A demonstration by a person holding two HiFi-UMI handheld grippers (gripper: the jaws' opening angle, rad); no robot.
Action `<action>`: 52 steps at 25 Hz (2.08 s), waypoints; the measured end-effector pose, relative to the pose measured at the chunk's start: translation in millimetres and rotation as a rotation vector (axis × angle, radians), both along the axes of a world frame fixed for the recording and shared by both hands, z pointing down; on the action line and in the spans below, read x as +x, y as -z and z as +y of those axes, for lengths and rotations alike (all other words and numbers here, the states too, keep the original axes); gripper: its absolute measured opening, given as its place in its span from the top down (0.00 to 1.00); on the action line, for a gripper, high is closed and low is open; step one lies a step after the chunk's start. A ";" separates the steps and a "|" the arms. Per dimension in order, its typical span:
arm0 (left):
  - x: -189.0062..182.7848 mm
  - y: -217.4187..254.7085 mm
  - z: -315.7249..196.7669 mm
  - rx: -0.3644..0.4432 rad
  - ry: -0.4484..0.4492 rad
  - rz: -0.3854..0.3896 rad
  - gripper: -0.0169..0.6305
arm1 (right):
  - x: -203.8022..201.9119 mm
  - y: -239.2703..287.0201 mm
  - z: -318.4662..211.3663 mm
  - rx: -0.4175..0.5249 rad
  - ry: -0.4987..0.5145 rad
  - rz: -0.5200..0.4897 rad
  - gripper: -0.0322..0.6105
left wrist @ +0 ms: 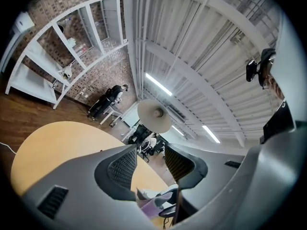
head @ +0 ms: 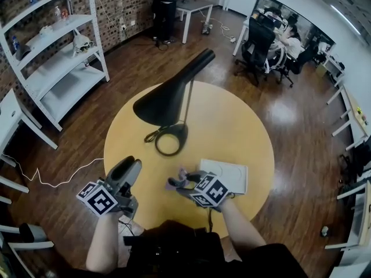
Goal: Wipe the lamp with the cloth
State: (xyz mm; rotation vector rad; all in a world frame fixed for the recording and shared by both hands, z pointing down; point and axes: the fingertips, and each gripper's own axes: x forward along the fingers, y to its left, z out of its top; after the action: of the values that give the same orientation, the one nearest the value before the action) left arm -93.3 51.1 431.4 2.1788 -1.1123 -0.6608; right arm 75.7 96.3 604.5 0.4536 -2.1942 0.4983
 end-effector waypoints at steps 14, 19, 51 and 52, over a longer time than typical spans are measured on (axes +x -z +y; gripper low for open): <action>2.9 22.4 1.8 0.104 -0.013 -0.118 0.72 | 23.1 111.1 -45.5 0.261 -0.216 -0.372 0.58; 12.3 45.4 5.6 0.245 -0.053 -0.209 0.72 | 48.2 173.6 -42.7 0.362 -0.309 -0.628 0.65; -37.7 30.6 36.8 0.208 0.217 -0.375 0.99 | 175.1 188.8 -24.2 0.642 -0.778 -0.658 0.95; -37.5 31.6 37.3 0.208 0.214 -0.372 0.99 | 175.3 190.6 -23.8 0.641 -0.778 -0.669 0.95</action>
State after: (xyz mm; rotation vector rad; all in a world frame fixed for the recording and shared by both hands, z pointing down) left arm -130.9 88.4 399.8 2.4481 -1.5448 -0.4882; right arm 251.0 72.6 413.9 1.7307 -2.7499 0.3513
